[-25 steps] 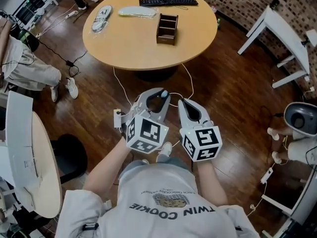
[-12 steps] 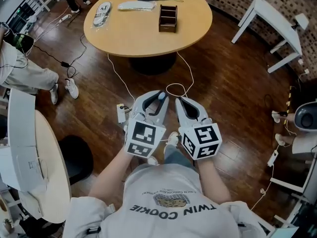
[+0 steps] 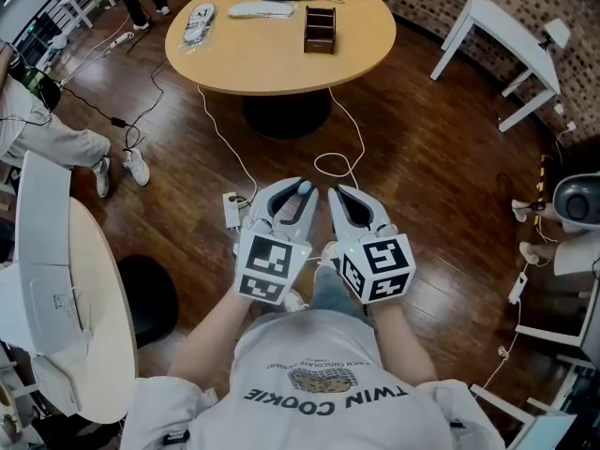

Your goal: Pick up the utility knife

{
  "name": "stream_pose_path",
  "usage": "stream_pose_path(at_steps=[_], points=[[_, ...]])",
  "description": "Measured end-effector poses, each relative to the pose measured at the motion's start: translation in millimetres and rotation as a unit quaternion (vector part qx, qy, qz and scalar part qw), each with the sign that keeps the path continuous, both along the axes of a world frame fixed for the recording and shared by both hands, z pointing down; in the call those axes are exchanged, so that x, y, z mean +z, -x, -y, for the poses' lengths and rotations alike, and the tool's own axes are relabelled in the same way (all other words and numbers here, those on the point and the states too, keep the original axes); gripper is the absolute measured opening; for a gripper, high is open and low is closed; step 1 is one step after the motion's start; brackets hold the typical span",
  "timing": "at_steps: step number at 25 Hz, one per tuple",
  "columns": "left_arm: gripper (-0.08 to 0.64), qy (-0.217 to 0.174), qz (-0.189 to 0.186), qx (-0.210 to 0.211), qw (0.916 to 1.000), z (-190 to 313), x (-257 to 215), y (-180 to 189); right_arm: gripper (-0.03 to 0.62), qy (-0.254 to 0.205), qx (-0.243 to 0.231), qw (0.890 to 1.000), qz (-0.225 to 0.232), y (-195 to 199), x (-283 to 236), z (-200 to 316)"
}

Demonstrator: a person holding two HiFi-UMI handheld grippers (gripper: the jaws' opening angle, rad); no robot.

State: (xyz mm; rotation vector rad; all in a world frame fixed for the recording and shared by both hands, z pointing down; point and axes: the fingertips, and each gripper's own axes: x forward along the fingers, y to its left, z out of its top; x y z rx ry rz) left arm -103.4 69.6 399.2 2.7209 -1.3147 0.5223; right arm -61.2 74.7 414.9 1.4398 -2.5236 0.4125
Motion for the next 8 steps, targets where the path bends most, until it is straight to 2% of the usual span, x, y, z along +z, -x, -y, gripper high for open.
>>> stream_pose_path(at_steps=[4,8], points=[[0.075,0.004,-0.01,0.002,0.9999,-18,1,7,0.0,-0.003,0.001,1.0,-0.006,8,1,-19],[0.075,0.005,-0.009,0.005,0.9999,-26,-4,-5,0.0,-0.003,0.001,1.0,-0.009,-1,-4,-26]])
